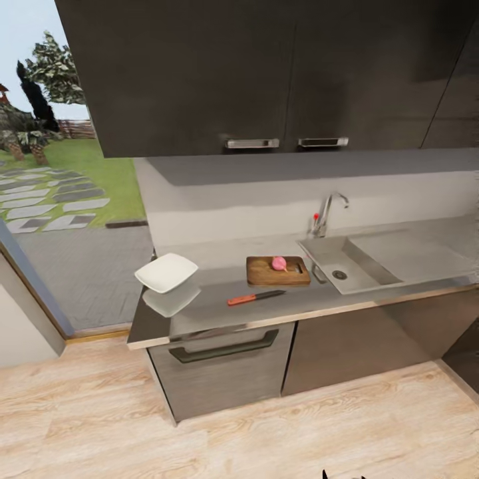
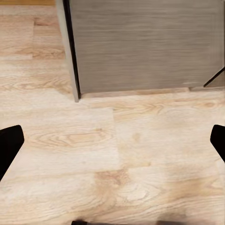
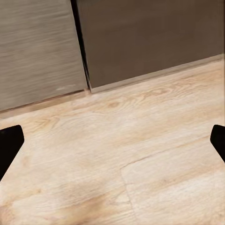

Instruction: In the kitchen, take the Vidalia onion out of the sink, dice it on the chopping board with the paring knife, put the diced onion into the bowl on the countertop, then place both the paring knife and the chopping board into the sink.

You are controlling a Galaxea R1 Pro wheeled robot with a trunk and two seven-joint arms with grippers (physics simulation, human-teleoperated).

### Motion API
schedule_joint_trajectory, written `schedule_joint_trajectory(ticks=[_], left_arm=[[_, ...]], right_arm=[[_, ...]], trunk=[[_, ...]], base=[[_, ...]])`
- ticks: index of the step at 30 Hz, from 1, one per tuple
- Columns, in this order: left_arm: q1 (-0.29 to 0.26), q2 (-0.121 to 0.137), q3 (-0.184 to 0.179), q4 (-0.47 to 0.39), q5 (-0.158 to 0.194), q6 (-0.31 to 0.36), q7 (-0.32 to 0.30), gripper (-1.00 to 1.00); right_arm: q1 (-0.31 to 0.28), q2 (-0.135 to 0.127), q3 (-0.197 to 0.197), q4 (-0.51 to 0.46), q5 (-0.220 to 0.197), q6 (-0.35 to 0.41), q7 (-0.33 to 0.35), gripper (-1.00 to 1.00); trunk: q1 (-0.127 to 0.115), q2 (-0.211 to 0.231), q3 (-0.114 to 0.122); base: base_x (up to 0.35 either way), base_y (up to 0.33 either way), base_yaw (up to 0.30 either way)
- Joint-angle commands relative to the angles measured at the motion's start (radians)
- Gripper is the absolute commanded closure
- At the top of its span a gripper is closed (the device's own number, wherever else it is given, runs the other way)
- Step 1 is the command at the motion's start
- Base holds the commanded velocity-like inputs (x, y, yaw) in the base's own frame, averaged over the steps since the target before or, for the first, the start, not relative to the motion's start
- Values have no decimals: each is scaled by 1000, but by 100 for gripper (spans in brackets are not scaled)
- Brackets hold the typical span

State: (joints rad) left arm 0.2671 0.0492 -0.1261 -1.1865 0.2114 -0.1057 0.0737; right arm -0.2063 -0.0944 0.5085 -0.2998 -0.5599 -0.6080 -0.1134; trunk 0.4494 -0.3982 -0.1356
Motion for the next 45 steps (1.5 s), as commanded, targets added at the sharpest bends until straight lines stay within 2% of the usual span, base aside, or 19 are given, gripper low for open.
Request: schedule_joint_trajectory(ticks=[1, 18, 24, 37, 45], left_arm=[[0, 1, -4, -1, 8, -3, 8, -100], [0, 1, -4, 0, 8, -3, 6, -100], [0, 1, -6, -1, 8, -4, 6, -100], [0, 1, -6, 1, 8, -3, 6, -100], [0, 1, -6, 0, 8, -3, 6, -100]], right_arm=[[-1, -1, 8, -1, -2, -1, -9, -100], [-1, 0, 8, -1, -2, -1, -9, -100], [-1, -1, 8, -1, -2, 1, -8, -100], [-1, -1, 8, -1, -2, 1, -9, -100], [-1, 0, 10, -1, 2, 2, -5, -100]], trunk=[[1, -2, 0], [1, -2, 26], [1, -2, 28], [1, -2, 32], [1, -2, 33]], base=[[0, 12, -115], [0, 68, -122], [0, 53, -71], [0, 279, -252], [0, 49, -128]])
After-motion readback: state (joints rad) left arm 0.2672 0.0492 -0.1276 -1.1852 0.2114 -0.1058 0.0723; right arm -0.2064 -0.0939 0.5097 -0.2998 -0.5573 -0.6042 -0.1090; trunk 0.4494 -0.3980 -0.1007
